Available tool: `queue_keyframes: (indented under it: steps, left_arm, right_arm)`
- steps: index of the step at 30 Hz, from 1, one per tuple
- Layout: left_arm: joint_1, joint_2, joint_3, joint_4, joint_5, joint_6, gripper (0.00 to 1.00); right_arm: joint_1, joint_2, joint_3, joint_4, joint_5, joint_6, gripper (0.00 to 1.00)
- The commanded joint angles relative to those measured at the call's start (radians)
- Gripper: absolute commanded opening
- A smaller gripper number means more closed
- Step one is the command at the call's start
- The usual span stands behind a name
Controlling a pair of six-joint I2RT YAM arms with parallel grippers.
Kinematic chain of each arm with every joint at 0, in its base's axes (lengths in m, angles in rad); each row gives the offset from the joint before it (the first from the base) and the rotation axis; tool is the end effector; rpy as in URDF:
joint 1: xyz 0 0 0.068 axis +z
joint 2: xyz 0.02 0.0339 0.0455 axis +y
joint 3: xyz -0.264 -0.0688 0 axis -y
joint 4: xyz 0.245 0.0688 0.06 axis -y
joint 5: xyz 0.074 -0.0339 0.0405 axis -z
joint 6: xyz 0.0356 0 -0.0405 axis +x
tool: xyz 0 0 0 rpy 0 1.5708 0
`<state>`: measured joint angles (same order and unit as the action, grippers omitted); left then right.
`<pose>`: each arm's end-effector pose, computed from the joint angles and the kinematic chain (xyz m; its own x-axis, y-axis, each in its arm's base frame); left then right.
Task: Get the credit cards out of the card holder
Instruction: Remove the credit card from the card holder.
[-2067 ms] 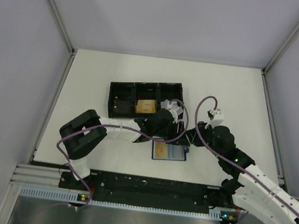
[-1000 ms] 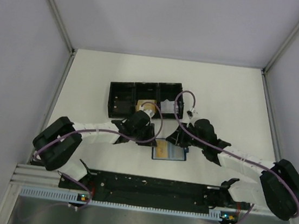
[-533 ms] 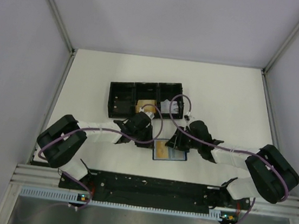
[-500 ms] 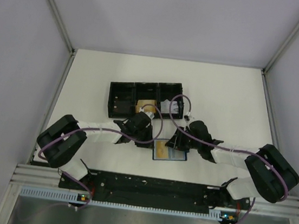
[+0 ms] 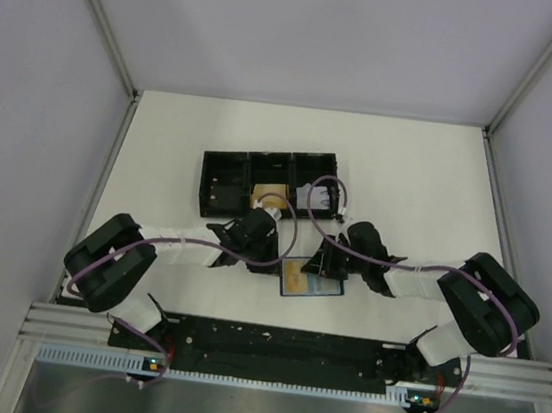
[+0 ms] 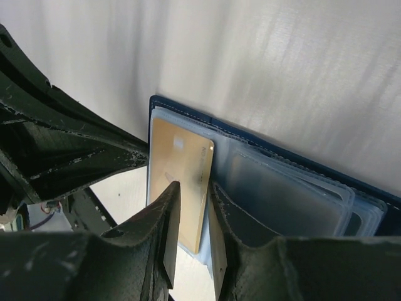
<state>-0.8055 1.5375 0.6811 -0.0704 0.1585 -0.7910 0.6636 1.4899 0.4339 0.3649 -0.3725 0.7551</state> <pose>0.1917 -0.2077 0.1443 -0.9426 -0.0323 -0.3324 0.1530 0.8430 -0.5157 0.1922 0.1667 0.1246 -0.9103 0.0986 -0.4021 -0.2345 0.6776 0.6970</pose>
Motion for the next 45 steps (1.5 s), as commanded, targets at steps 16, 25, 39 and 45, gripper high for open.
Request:
queue_keyframes:
  steps: [16,25,39,45]
  left_arm:
    - [0.008,-0.264,-0.092,-0.023,-0.070,-0.050,0.22]
    - [-0.004,-0.120,-0.002,-0.006,-0.020,-0.017,0.17]
    - [-0.009,0.004,-0.057,0.014,-0.037,-0.045,0.00]
    - [-0.009,0.003,-0.066,0.026,-0.033,-0.056,0.00]
  right_arm:
    - [0.019,0.110,0.055,0.135,-0.111,0.010,0.21]
    - [0.021,0.099,0.062,0.111,-0.098,-0.007,0.21]
    - [0.027,0.012,0.108,-0.112,0.031,-0.103,0.23]
    - [0.027,0.059,0.083,0.017,-0.072,-0.063,0.21]
